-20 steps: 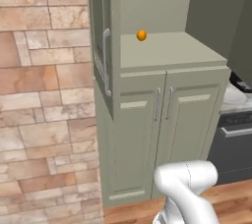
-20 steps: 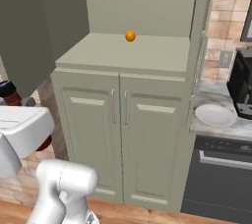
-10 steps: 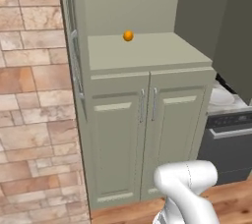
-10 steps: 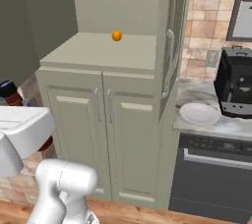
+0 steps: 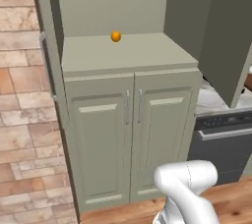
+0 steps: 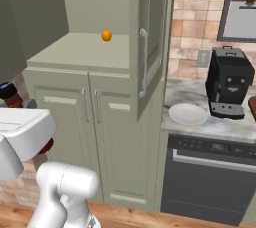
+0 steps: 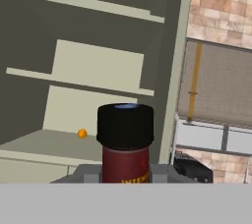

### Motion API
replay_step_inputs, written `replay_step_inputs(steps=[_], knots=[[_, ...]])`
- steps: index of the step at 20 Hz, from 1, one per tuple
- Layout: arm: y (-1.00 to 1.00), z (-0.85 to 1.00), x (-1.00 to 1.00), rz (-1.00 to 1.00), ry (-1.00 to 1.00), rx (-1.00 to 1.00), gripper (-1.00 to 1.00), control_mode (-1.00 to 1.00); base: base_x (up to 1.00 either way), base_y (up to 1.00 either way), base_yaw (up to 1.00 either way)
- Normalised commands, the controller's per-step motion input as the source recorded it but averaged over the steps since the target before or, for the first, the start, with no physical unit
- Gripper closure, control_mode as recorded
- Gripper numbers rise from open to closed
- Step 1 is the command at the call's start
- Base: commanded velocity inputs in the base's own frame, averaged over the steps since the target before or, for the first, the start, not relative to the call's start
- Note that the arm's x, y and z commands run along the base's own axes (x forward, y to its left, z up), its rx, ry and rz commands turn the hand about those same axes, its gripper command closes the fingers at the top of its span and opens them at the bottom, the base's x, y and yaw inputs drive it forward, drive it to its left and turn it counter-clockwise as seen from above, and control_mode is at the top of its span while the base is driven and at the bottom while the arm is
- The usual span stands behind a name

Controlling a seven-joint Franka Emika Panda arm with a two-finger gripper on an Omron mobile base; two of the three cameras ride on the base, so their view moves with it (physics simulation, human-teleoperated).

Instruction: Pick the fish from the plate and place it on the cutting board. Then pick the condiment bottle from the cabinet and place it next to the cutting board.

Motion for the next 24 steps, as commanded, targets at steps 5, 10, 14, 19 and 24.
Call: replay_step_inputs(steps=[5,10,14,19,24], knots=[[0.00,0.00,0.00,0.00,0.00,0.00,1.00,1.00,0.00,-0.46,0.00],[0.00,0.00,0.00,0.00,0.00,0.00,1.00,1.00,0.00,-0.50,0.00],[0.00,0.00,0.00,0.00,0.00,0.00,1.00,1.00,0.00,-0.51,0.00],[0.00,0.00,0.00,0.00,0.00,0.00,1.00,1.00,0.00,-0.53,0.00],[0.00,0.00,0.00,0.00,0.00,0.00,1.00,1.00,0.00,-0.53,0.00]])
